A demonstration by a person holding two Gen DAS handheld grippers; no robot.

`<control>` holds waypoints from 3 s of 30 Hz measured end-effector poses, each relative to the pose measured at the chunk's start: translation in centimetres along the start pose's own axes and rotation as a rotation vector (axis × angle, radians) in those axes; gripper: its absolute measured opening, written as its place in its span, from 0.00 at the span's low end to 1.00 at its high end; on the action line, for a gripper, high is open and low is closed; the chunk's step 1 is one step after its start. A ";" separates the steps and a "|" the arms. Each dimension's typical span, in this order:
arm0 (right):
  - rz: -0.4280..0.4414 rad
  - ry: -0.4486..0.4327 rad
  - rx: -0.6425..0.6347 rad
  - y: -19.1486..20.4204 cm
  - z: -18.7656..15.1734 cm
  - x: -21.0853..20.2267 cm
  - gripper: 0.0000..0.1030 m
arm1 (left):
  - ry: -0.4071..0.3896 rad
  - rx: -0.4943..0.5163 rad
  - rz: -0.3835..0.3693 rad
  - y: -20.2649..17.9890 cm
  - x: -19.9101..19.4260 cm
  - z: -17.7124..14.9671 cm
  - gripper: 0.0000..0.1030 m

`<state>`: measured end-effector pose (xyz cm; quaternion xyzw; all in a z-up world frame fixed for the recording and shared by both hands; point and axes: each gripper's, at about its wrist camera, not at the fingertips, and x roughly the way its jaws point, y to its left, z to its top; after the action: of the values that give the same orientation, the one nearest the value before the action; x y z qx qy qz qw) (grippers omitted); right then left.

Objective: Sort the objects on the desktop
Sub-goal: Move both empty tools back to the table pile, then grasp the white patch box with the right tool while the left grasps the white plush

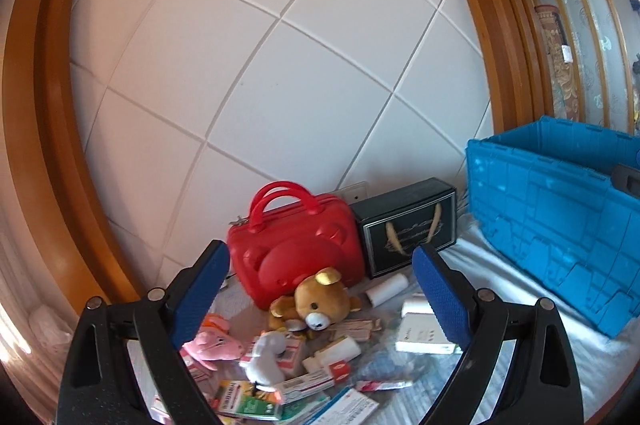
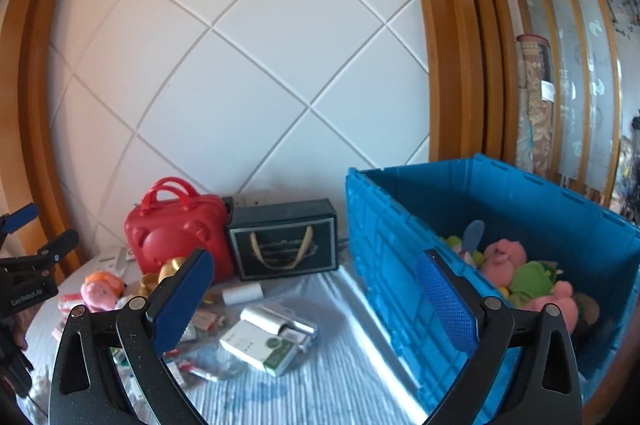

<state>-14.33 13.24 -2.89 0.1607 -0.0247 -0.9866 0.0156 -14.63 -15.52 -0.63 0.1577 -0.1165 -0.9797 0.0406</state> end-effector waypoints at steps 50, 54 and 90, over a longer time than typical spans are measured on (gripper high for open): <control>0.533 0.775 -0.463 9.6 -19.8 34.2 1.00 | 0.590 -0.118 -0.177 8.4 27.5 -20.8 0.66; 0.522 0.811 -0.513 9.7 -20.2 34.8 1.00 | 0.626 -0.177 -0.193 8.8 27.9 -21.8 0.55; 0.443 0.832 -0.402 10.8 -20.1 33.2 0.75 | 0.574 -0.186 -0.208 7.8 24.0 -21.8 0.35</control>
<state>-39.17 0.31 -31.81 0.5244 0.1403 -0.7975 0.2633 -30.12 -30.53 -26.06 0.4345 0.0066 -0.9006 -0.0143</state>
